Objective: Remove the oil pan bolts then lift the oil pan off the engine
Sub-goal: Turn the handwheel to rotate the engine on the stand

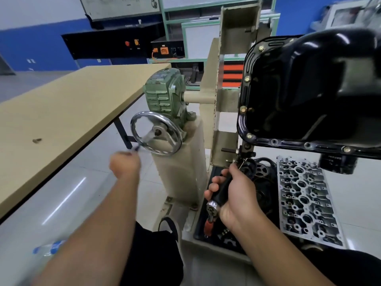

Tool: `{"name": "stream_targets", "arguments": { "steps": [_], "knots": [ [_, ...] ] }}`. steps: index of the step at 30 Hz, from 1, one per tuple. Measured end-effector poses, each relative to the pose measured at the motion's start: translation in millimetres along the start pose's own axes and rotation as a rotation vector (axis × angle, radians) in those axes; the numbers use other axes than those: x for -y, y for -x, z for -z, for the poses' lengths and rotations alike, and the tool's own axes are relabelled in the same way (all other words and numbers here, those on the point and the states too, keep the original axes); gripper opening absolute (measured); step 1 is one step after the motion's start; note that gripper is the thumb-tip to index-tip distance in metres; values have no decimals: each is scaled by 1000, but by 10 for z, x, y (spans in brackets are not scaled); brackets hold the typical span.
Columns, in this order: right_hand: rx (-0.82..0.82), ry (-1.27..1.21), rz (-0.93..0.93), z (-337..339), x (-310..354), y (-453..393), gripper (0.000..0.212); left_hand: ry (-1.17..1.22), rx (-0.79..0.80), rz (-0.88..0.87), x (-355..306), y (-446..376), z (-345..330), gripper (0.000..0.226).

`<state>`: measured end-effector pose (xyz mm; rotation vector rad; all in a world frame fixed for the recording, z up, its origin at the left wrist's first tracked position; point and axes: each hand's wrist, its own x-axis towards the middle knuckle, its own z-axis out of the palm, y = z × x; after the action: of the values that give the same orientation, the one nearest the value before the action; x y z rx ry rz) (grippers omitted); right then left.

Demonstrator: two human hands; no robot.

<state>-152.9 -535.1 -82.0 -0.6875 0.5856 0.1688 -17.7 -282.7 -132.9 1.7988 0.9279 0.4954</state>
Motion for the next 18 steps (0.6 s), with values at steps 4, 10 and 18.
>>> {"name": "stream_targets", "arguments": {
  "steps": [4,10,18],
  "knots": [
    [-32,-40,-34,-19,70,-28,32,331,253,2,-114,836,-400,21],
    [-38,-23,-54,55,86,-29,32,375,61,-16,-716,-277,123,14],
    [-94,-24,-96,205,114,70,31,146,176,110,112,545,-404,17]
  ]
}}
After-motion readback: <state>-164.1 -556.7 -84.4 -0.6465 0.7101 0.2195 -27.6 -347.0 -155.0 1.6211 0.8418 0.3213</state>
